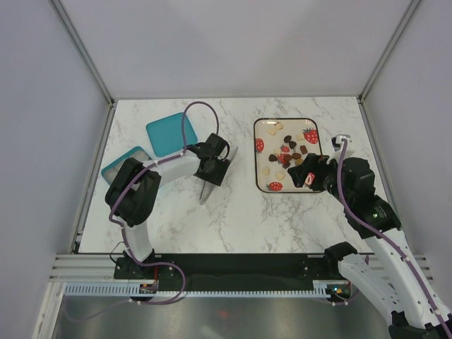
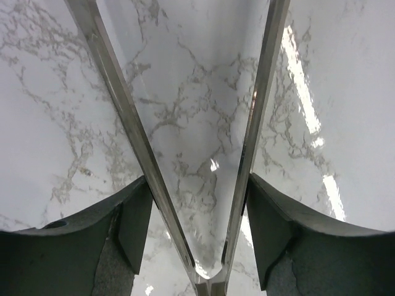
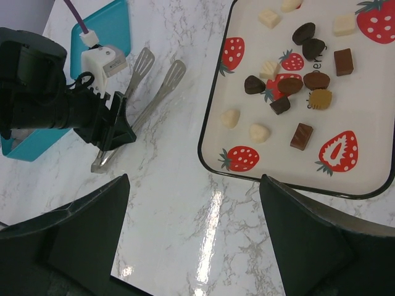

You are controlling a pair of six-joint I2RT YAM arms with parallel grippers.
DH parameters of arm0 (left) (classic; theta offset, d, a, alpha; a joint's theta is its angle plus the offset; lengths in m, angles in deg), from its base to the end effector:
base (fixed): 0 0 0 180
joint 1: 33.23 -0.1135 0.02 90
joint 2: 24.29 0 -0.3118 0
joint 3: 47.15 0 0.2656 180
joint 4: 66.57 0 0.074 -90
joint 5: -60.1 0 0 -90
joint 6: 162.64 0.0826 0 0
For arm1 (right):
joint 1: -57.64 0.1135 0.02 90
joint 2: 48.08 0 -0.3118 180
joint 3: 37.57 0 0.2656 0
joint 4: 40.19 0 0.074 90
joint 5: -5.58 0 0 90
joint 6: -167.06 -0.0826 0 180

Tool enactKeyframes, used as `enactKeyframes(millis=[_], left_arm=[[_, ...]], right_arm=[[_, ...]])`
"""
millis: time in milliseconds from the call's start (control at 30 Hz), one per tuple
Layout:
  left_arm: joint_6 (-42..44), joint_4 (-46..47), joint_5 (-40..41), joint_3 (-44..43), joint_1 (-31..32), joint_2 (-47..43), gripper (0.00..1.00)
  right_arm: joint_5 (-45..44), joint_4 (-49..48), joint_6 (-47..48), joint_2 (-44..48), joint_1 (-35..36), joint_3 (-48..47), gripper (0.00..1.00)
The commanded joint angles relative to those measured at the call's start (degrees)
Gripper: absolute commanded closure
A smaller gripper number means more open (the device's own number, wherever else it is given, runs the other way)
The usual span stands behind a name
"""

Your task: Pack the chocolate

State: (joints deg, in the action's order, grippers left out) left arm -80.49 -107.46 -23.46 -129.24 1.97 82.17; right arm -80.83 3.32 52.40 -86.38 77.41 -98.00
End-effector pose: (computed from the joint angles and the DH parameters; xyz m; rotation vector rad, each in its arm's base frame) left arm 0.3449 -0.2320 0.1612 0.6056 2.6299 -0.0759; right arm 0.1554 0.0614 0.3498 0.0423 1.9864 0.5701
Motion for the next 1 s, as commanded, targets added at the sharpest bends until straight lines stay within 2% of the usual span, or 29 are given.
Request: enactKeyframes(millis=[0, 200, 433, 767, 967], left_arm=[[-0.6, -4.2, 1.5, -1.3, 0.9, -7.2, 0.33], [-2.2, -9.7, -1.2, -0.8, 2.1, -16.0, 0.37], [-3.7, -12.2, -5.2, 1.4, 2.7, -24.1, 0.44], [-2.8, -13.9, -6.2, 0.9, 2.9, -28.1, 0.45], [-3.6, -13.0, -5.3, -2.1, 7.3, -26.7, 0.46]], right_arm=[[-0.2, -0.6, -0.6, 0.9, 0.3, -0.6, 0.05], [1.2, 1.0, -1.2, 1.6, 0.3, -0.2, 0.06], [-1.4, 4.5, 0.0, 0.6, 0.2, -1.9, 0.06], [-3.2, 5.8, 0.0, -0.1, 0.3, -4.0, 0.06], [-5.6, 6.9, 1.2, -0.3, 0.2, -5.7, 0.06]])
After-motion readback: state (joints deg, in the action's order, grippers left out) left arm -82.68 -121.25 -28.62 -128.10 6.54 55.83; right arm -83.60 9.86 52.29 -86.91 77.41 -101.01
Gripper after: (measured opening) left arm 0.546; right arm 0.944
